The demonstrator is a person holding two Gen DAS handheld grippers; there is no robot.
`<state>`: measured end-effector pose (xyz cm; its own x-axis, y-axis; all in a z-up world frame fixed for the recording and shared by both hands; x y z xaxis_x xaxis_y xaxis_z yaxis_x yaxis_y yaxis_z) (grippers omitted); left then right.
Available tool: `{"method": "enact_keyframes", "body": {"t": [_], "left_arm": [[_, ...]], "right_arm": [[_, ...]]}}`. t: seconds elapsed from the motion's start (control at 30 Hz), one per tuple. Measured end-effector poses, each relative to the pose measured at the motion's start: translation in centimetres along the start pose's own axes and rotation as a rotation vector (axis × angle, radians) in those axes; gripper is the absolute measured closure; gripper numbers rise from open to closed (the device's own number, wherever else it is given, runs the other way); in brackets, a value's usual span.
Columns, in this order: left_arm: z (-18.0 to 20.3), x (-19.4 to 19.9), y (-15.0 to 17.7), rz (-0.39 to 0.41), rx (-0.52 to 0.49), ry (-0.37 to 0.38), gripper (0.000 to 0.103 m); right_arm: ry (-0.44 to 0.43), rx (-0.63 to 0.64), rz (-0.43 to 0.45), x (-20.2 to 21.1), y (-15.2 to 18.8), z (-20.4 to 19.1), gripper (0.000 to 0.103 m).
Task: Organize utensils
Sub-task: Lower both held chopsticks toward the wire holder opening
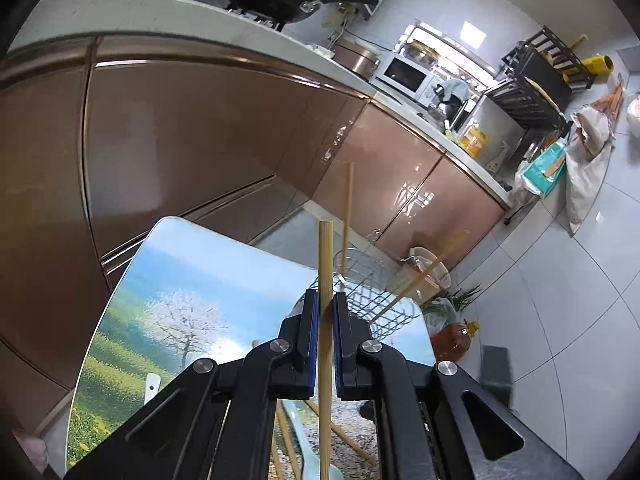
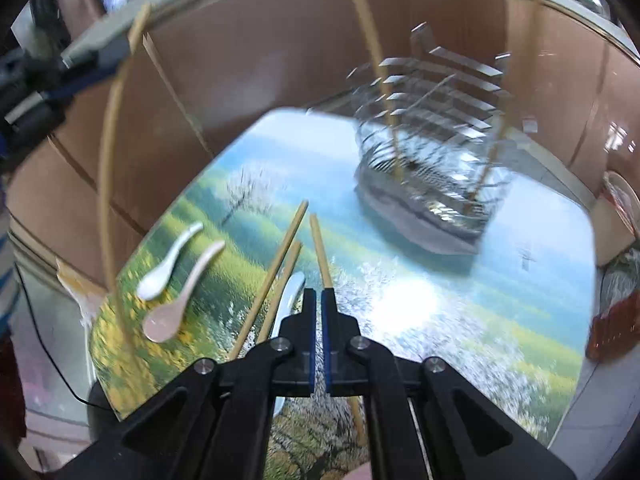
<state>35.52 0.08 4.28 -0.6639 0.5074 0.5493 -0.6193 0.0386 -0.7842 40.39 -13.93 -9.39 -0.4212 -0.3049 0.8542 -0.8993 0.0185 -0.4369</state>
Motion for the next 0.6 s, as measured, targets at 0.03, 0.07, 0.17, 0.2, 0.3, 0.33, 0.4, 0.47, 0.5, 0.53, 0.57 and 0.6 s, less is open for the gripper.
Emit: {"method": "enact_keyframes", "body": {"t": [0.03, 0.07, 0.17, 0.2, 0.3, 0.33, 0.4, 0.47, 0.5, 0.53, 0.57, 0.6], "left_arm": [[-0.4, 0.0, 0.2, -0.003, 0.004, -0.001, 0.097], [-0.8, -0.1, 0.4, -0.008, 0.013, -0.001, 0.097], [-1.8, -0.3, 0.8, -0.018, 0.027, -0.009, 0.097], [-2.2, -0.3, 0.9, -0.02, 0.032, -0.013, 0.097], [-3.1, -0.3, 1.1, -0.025, 0.043, -0.016, 0.097], [-3.4, -0.2, 1.2, -0.024, 0.046, -0.019, 0.097], [-4.0, -0.2, 1.4, -0.024, 0.056, -0.019, 0.097], [-4.6, -0.3, 1.5, -0.026, 0.071, -0.013, 0.097], [-4.8, -0.4, 1.6, -0.027, 0.076, -0.012, 0.097], [-5.1, -0.5, 1.7, -0.029, 0.083, -0.009, 0.097], [-5.3, -0.6, 1.8, -0.031, 0.086, -0.008, 0.097], [-5.5, -0.6, 1.9, -0.032, 0.09, -0.007, 0.097]], "right_arm": [[0.008, 0.015, -0.016, -0.7, -0.2, -0.3, 0.099], [0.021, 0.033, -0.033, -1.8, -0.6, -0.7, 0.099], [0.043, 0.071, -0.087, -4.6, -1.6, -1.7, 0.099], [0.06, 0.084, -0.108, -5.7, -1.9, -1.9, 0.099], [0.095, 0.106, -0.162, -8.0, -2.8, -2.1, 0.098], [0.104, 0.112, -0.175, -8.5, -2.9, -2.1, 0.098], [0.126, 0.122, -0.196, -9.5, -3.3, -2.1, 0.098], [0.138, 0.125, -0.219, -10.2, -3.6, -2.0, 0.098], [0.139, 0.128, -0.222, -10.5, -3.7, -2.0, 0.098], [0.14, 0.126, -0.226, -10.6, -3.9, -2.0, 0.095], [0.144, 0.127, -0.23, -10.7, -4.1, -2.0, 0.091], [0.152, 0.129, -0.234, -10.9, -4.2, -2.0, 0.087]]}}
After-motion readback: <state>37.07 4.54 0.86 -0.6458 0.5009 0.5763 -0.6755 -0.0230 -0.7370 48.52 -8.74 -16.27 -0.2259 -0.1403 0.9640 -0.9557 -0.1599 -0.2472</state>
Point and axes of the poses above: each gripper's, at about its wrist camera, not at the fingertips, and x roughly against the way its jaws point, z to its right, y to its underside, the point moved 1 cm from there along -x, roughly the way its jaws point, and after that the axes turned 14 degrees about -x, right-handed, at the moved point
